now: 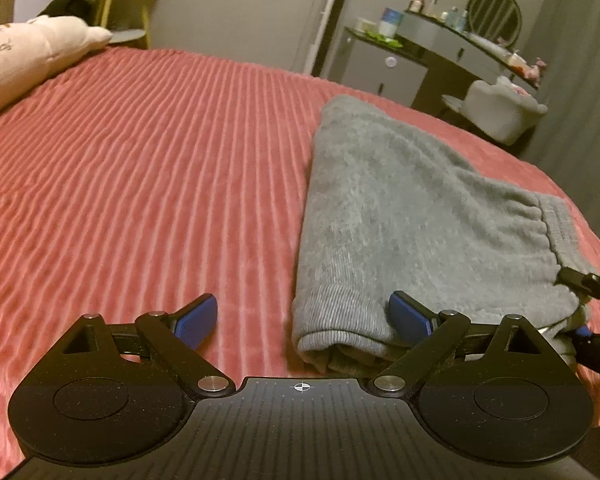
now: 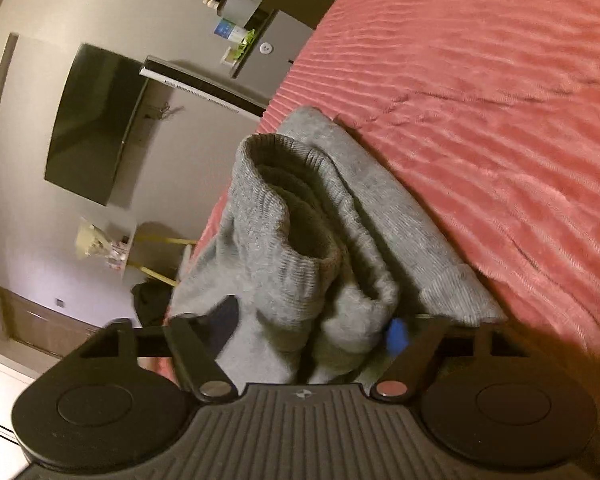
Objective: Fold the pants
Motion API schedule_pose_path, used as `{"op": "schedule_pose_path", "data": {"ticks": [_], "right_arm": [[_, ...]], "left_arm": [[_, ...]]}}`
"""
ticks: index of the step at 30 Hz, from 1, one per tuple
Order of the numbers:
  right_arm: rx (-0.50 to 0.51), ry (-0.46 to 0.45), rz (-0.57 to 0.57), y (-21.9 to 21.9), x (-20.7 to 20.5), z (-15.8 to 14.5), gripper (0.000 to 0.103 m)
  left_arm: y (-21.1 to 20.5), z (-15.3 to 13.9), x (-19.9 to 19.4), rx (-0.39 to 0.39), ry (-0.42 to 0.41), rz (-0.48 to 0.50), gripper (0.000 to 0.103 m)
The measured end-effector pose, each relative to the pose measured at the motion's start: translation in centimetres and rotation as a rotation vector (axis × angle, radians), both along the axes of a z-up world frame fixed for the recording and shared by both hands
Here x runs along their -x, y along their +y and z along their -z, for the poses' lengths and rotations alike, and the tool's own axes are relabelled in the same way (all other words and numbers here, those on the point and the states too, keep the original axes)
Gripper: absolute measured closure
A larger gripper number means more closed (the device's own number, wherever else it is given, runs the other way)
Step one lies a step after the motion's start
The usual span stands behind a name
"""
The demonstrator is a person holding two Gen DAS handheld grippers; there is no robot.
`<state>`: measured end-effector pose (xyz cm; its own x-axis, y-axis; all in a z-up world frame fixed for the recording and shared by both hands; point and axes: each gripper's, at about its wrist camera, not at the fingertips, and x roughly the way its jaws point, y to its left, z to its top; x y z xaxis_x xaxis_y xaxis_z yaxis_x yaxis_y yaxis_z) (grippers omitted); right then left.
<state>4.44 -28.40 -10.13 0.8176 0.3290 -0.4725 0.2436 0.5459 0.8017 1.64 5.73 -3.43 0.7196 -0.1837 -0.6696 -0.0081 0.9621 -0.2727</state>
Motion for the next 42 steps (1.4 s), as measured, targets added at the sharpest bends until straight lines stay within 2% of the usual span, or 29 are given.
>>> {"op": "schedule_pose_path", "data": {"ticks": [3,6,8,14,22,25,27,29,31,35,38,42], "right_arm": [[0.003,-0.019,0.006,0.1,0.5,-0.4,0.059],[0.059,-0.044,-0.011,0.6,1.7,-1.8,0.061],[0.064,-0.068,-0.015,0.5,2.5,-2.5,0.061],[0.115,-0.031,-0.007,0.3,2.7,-2.7,0.061],[0.184,-0.045,-0.023,0.5,2.8,-3.6,0.061],[0.302,0.016,-0.038,0.9,2.5,-4.2,0.053],[0.413,0.022,-0.015,1.2,2.7,-5.0,0.035],[0.490,0.009,-0.010,1.3,2.8,-5.8,0.023],[0.468,-0.021,-0.061,0.6,2.3,-5.8,0.017],[0.391,0.031,-0.153,-0.9,-0.1,-3.9,0.012],[0.288,0.052,-0.207,-1.9,-2.3,-2.2,0.006],[0.290,0.058,-0.314,-2.1,-5.1,-1.1,0.005]], "left_arm": [[-0.2,-0.1,0.2,-0.015,-0.001,-0.015,0.005],[-0.4,-0.2,0.2,-0.037,-0.005,-0.010,0.005],[-0.3,-0.3,0.1,-0.026,-0.001,-0.007,0.005],[-0.4,-0.2,-0.1,-0.021,0.006,0.009,0.004],[0.0,-0.5,-0.7,0.012,0.018,0.017,0.004],[0.7,-1.0,-0.8,-0.005,-0.011,-0.007,0.005],[1.2,-1.4,-0.8,-0.012,-0.037,-0.043,0.005],[1.7,-1.7,-1.2,-0.009,-0.053,-0.047,0.005],[1.7,-1.8,-2.3,0.004,-0.032,0.022,0.005],[1.1,-1.6,-5.0,0.044,0.024,0.207,0.006],[0.7,-1.1,-7.4,0.101,0.088,0.271,0.008],[-0.1,0.6,-10.8,0.131,0.194,0.343,0.013]]}}
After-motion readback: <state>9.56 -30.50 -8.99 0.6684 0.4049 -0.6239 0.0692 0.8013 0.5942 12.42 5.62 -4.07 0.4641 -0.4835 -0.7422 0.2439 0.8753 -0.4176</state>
